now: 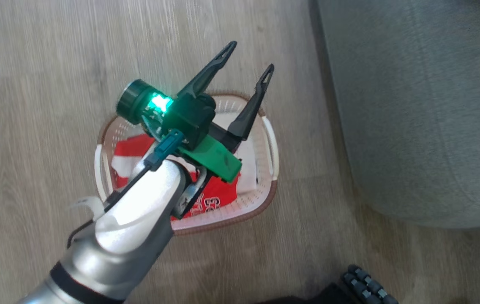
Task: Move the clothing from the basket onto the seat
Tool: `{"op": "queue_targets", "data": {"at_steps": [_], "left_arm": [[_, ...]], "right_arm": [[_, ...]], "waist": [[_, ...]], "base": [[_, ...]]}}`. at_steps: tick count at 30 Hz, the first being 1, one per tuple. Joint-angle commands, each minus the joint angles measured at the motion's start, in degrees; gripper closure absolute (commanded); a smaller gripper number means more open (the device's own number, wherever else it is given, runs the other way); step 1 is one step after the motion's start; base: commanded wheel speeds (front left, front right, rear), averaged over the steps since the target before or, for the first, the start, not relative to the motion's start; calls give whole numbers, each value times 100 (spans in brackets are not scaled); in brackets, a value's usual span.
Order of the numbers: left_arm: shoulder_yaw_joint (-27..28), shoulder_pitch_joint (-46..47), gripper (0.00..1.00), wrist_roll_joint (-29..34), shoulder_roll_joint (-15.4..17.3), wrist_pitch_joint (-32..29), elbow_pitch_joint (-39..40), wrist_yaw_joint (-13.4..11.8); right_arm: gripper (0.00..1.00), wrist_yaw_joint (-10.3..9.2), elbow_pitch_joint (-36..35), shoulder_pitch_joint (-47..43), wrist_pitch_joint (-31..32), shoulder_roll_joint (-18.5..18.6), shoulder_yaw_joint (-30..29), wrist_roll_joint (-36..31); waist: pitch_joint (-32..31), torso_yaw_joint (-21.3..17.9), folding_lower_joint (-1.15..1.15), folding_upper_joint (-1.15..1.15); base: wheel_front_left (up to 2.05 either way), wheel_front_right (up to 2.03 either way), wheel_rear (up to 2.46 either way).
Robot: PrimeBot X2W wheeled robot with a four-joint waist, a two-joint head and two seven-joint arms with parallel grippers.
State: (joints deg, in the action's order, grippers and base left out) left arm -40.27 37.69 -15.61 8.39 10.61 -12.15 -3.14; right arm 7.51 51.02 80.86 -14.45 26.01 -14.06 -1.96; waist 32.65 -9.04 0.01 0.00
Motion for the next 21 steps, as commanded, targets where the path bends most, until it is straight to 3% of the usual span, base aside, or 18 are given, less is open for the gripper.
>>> {"op": "queue_targets", "data": {"at_steps": [1,10,18,19,20,21], "left_arm": [[118,179,0,69,125,-33,272,-53],[71,84,0,89,313,-148,453,-91],[65,27,0,51,406,-177,449,-111],[67,17,0,43,419,-177,441,-116],[70,3,0,33,429,-176,430,-122],[75,-29,0,9,447,-169,408,-134]], "right_arm": [[100,-2,-54,-147,-43,-56,-185,-122],[100,-2,415,-995,-53,-823,-947,-808],[97,-2,652,-1321,-54,-1147,-1189,-1104],[71,-2,681,-1352,-54,-1173,-1222,-1129],[39,-2,704,-1376,-54,-1206,-1248,-1133],[0,-2,707,-1438,-54,-1256,-1265,-1141]], "waist": [[280,100,-1,0],[544,-16,-1,0],[536,-103,-1,0],[523,-115,-1,0],[504,-129,-1,0],[463,-157,-1,0]], "base": [[0,0,0],[0,0,0],[0,0,0],[0,0,0],[0,0,0],[0,0,0]]}}
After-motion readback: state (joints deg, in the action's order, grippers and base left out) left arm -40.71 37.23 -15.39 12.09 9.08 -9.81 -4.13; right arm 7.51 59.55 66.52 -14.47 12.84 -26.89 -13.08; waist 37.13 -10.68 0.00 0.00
